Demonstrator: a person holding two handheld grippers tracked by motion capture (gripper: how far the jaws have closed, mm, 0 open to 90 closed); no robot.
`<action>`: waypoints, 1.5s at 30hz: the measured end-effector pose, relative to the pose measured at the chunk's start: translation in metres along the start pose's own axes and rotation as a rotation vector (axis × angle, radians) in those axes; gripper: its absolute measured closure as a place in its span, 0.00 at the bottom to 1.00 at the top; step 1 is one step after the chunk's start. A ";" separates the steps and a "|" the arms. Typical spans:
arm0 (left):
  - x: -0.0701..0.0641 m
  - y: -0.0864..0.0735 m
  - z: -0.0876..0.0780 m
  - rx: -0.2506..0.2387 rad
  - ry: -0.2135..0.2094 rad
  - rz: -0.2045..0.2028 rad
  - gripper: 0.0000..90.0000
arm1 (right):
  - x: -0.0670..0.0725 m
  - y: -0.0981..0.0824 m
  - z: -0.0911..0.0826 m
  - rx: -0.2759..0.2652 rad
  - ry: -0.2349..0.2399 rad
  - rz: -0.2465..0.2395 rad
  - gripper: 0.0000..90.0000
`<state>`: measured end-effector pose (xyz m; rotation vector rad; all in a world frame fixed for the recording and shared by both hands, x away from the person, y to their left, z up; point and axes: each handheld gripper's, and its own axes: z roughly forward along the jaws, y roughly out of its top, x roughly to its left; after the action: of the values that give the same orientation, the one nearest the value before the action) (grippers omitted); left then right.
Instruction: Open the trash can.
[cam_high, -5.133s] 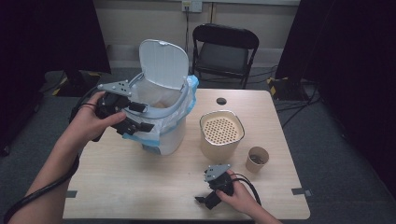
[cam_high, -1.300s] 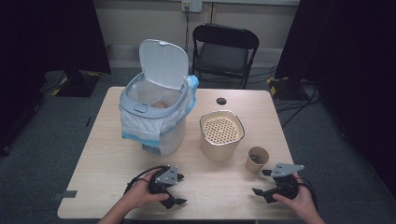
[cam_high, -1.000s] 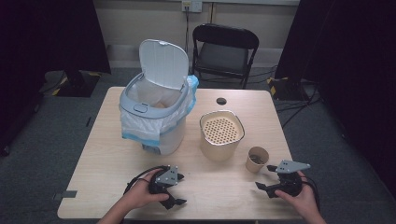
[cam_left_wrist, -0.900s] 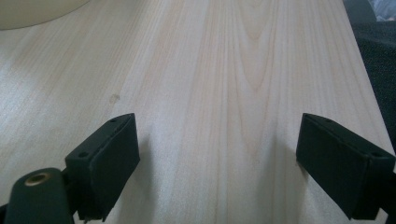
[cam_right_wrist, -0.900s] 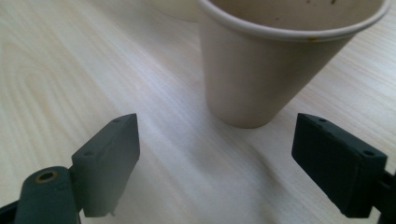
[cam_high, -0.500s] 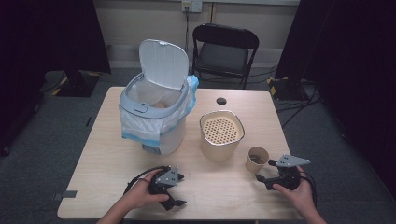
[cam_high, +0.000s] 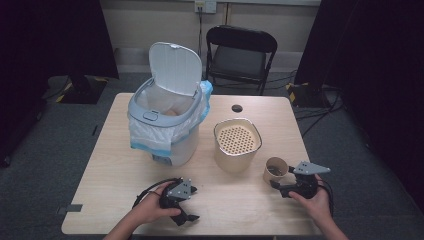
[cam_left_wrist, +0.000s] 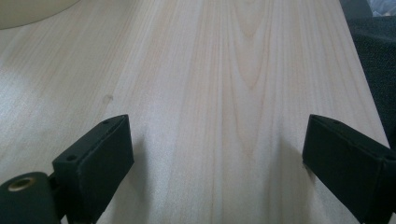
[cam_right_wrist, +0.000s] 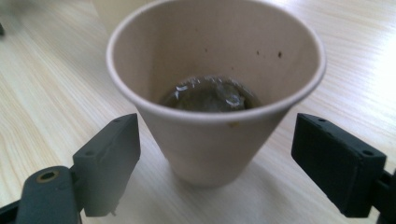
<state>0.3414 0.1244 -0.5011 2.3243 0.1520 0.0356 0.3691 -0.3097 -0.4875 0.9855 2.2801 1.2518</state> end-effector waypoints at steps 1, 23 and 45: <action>0.000 0.000 0.000 0.002 0.000 -0.001 0.09 | 0.000 0.000 0.001 -0.011 0.001 0.004 0.17; 0.000 0.001 0.002 -0.004 -0.009 0.010 0.05 | 0.001 0.006 0.013 -0.137 0.028 0.020 0.24; 0.000 0.001 0.002 -0.005 -0.012 0.015 0.05 | 0.000 0.010 0.020 -0.154 0.034 0.017 0.26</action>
<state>0.3413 0.1223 -0.5020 2.3207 0.1290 0.0297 0.3848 -0.2943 -0.4901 0.9367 2.1664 1.4369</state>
